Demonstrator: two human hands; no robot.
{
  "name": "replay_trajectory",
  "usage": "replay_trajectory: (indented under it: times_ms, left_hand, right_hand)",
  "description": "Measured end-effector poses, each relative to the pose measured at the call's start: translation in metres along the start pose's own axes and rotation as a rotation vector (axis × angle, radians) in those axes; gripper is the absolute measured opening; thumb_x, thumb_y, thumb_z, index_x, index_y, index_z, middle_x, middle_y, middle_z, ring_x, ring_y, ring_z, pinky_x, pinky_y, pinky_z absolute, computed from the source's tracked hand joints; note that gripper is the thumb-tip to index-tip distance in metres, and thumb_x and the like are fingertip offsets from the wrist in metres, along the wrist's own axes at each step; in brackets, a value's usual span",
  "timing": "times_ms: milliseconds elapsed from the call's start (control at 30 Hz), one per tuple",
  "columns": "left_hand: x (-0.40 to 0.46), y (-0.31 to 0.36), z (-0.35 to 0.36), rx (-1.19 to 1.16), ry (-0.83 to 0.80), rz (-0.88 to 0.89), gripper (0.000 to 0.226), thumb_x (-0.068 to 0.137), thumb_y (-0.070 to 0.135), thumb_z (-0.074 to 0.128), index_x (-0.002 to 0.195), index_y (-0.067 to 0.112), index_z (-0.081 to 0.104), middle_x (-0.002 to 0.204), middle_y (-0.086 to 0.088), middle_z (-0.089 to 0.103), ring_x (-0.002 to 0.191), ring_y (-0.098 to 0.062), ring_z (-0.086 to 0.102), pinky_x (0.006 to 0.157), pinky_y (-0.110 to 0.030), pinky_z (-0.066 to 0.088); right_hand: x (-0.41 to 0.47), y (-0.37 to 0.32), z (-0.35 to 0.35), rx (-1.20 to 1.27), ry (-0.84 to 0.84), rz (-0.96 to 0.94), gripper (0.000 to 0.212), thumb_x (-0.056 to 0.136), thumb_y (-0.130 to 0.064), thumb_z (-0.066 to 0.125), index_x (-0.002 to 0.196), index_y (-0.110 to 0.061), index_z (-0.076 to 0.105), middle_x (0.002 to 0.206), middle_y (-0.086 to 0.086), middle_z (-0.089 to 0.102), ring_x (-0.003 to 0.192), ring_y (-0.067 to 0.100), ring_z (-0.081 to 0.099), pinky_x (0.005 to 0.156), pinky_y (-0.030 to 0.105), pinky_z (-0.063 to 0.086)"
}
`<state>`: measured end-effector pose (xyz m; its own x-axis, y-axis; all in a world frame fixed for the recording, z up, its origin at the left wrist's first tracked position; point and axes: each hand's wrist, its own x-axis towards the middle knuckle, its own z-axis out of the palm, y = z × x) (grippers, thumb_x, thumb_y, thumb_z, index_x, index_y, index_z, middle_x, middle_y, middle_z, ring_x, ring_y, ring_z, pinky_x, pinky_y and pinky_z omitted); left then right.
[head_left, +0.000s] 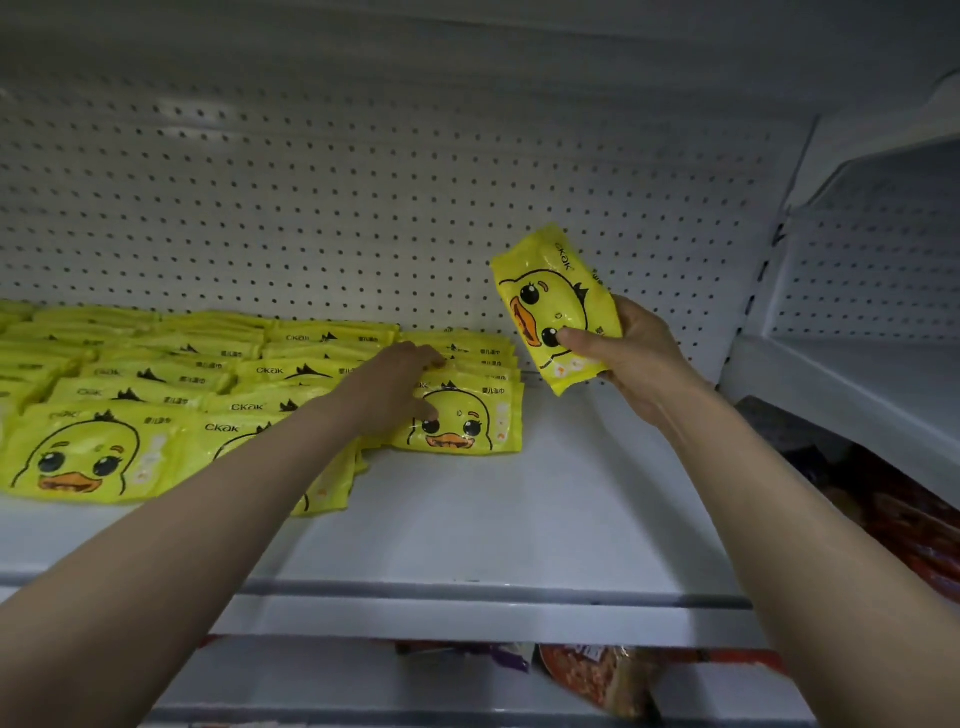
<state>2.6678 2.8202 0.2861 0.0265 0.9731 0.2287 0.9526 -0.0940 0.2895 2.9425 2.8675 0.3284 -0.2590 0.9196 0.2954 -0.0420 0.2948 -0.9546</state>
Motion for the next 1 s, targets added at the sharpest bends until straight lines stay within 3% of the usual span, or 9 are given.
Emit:
replay_trajectory:
  times_ms: [300, 433, 600, 700, 833, 1000]
  left_hand:
    - [-0.048, -0.018, -0.017, -0.067, 0.318, -0.106, 0.057, 0.09, 0.032, 0.063, 0.14, 0.018, 0.041, 0.137, -0.011, 0.048, 0.128, -0.03, 0.042, 0.102, -0.043, 0.04]
    - [-0.073, -0.013, -0.008, 0.005, 0.297, -0.143, 0.052, 0.096, 0.035, 0.05, 0.144, 0.018, 0.037, 0.136, -0.013, 0.05, 0.124, -0.035, 0.044, 0.1, -0.044, 0.039]
    - [-0.083, -0.007, 0.008, 0.13, 0.304, -0.139, 0.065, 0.094, 0.058, 0.034, 0.147, 0.019, 0.033, 0.134, -0.011, 0.053, 0.126, -0.035, 0.043, 0.101, -0.043, 0.037]
    - [-0.084, -0.006, 0.015, 0.209, 0.328, -0.128, 0.064, 0.094, 0.055, 0.043, 0.145, 0.017, 0.036, 0.132, -0.01, 0.054, 0.128, -0.035, 0.042, 0.103, -0.044, 0.034]
    - [-0.084, -0.006, 0.021, 0.303, 0.344, -0.098, 0.061, 0.089, 0.051, 0.056, 0.138, 0.015, 0.047, 0.128, -0.011, 0.058, 0.125, -0.037, 0.046, 0.103, -0.047, 0.036]
    - [-0.084, -0.007, 0.025, 0.363, 0.375, -0.106, 0.056, 0.086, 0.049, 0.062, 0.129, 0.015, 0.057, 0.123, -0.012, 0.062, 0.119, -0.039, 0.051, 0.099, -0.049, 0.039]
  right_hand:
    - [0.01, 0.017, 0.027, -0.412, -0.353, 0.074, 0.05, 0.07, -0.007, 0.086, 0.114, -0.014, 0.065, 0.103, 0.005, 0.074, 0.092, 0.02, 0.071, 0.077, 0.031, 0.058]
    - [0.01, 0.034, 0.045, -0.578, -0.455, 0.074, 0.082, 0.052, -0.035, 0.092, 0.126, -0.02, 0.061, 0.116, -0.005, 0.069, 0.108, 0.016, 0.066, 0.097, 0.038, 0.053]
    - [0.007, 0.045, 0.061, -0.704, -0.508, 0.034, 0.074, 0.062, -0.027, 0.091, 0.129, -0.024, 0.059, 0.12, -0.007, 0.066, 0.11, 0.013, 0.063, 0.1, 0.038, 0.05]
    - [0.001, 0.048, 0.072, -0.762, -0.495, -0.031, 0.073, 0.064, -0.025, 0.09, 0.13, -0.026, 0.058, 0.124, -0.007, 0.064, 0.115, 0.013, 0.06, 0.102, 0.037, 0.048]
    - [-0.008, 0.049, 0.077, -0.918, -0.408, -0.212, 0.088, 0.063, -0.037, 0.089, 0.138, -0.042, 0.044, 0.131, -0.002, 0.055, 0.125, 0.016, 0.048, 0.102, 0.038, 0.045]
    - [-0.017, 0.055, 0.081, -1.007, -0.5, -0.367, 0.082, 0.075, -0.041, 0.08, 0.144, -0.047, 0.037, 0.144, -0.007, 0.045, 0.132, 0.017, 0.032, 0.106, 0.035, 0.035]
